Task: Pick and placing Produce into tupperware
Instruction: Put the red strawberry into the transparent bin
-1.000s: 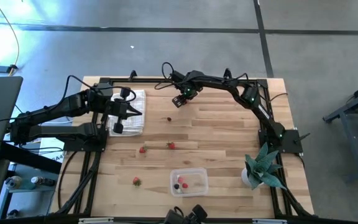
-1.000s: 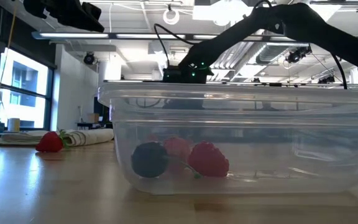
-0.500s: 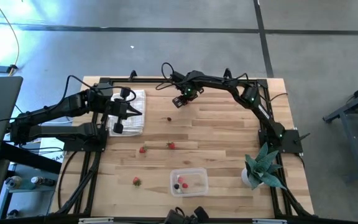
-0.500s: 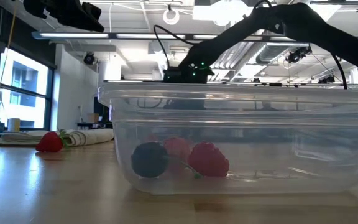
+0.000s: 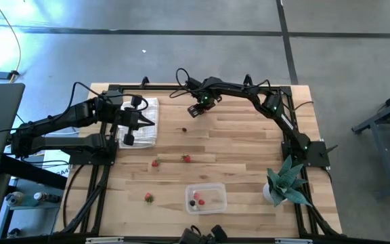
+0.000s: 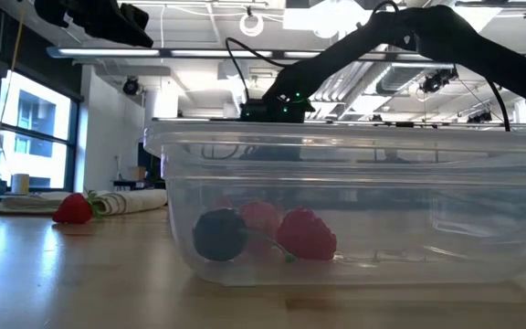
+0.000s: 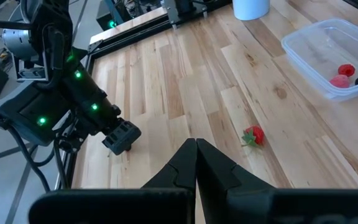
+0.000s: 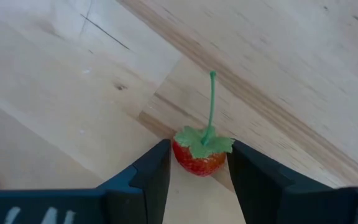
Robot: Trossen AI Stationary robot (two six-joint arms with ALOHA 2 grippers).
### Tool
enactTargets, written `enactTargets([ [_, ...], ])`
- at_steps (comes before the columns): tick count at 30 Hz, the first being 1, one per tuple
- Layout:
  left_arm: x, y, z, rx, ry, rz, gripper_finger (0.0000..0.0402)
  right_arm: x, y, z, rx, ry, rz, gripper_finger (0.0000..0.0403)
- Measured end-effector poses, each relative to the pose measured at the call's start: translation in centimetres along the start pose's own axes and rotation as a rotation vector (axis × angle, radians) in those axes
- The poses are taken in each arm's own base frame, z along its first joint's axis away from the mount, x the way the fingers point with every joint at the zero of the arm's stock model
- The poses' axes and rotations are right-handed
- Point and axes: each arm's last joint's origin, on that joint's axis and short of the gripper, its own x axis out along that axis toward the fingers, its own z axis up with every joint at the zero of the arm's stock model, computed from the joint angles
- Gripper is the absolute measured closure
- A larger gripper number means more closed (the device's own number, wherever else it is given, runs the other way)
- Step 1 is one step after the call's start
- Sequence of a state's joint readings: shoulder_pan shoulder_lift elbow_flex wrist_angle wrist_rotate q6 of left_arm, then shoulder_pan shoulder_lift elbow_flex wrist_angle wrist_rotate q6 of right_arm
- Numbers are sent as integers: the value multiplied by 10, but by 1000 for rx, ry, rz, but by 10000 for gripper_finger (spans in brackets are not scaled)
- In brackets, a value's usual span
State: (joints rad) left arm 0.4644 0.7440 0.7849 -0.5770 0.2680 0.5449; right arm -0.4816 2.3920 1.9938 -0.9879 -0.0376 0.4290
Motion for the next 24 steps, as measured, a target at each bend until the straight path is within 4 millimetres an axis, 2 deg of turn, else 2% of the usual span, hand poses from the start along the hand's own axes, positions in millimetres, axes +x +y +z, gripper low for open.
enactTargets([
  [14,0,0,0,0,0,0,401,0,0,0,0,-3,1,255],
  [24,0,0,0,0,0,0,401,0,-1,0,3,1,-2,282],
])
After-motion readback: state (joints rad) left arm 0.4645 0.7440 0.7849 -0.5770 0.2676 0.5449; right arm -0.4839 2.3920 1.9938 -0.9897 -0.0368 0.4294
